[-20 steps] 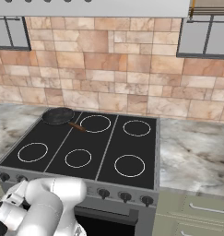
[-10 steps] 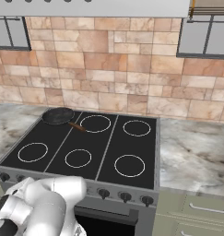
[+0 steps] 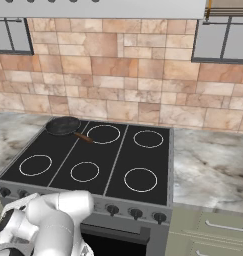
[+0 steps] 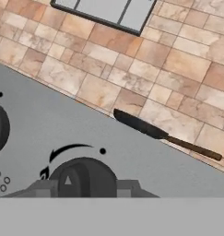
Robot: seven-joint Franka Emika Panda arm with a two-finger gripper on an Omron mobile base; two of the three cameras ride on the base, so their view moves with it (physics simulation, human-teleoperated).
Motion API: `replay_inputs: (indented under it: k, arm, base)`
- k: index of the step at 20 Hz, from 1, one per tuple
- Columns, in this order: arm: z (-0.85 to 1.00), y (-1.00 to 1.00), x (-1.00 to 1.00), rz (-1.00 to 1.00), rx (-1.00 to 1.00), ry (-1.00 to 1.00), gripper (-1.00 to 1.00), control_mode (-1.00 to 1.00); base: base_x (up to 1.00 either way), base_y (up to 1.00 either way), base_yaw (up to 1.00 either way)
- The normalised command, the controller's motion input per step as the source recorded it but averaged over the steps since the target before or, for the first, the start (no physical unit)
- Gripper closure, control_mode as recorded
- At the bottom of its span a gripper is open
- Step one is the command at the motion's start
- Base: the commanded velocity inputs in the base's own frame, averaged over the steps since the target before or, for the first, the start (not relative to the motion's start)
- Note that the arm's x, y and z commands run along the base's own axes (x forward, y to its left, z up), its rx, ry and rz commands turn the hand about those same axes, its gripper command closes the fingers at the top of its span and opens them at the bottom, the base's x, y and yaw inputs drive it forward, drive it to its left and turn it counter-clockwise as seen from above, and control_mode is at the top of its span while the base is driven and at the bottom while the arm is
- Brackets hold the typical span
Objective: Turn off the rear left burner of the stove.
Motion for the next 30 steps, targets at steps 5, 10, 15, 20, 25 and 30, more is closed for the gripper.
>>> replay_inputs:
  k: [5,10,15,20,25,30]
  arm:
    - [0.13,0.22,0.01,0.0,0.32,-0.09,1.0,-1.0]
    - [0.16,0.15,0.01,0.0,0.32,-0.07,1.0,-1.0]
    - [0.25,0.01,0.0,0.0,0.44,-0.01,1.0,-1.0]
    - [0.4,0.0,0.0,0.0,0.58,0.0,1.0,-1.0]
    - [0.49,0.0,0.0,0.0,0.63,0.0,1.0,-1.0]
    - [0.58,0.0,0.0,0.0,0.64,0.0,1.0,-1.0]
  base:
    - [0.0,0.0,0.0]
    - [0.0,0.0,0.0]
    - [0.0,0.0,0.0]
    - [0.0,0.0,0.0]
    - [0.0,0.0,0.0]
    - [0.0,0.0,0.0]
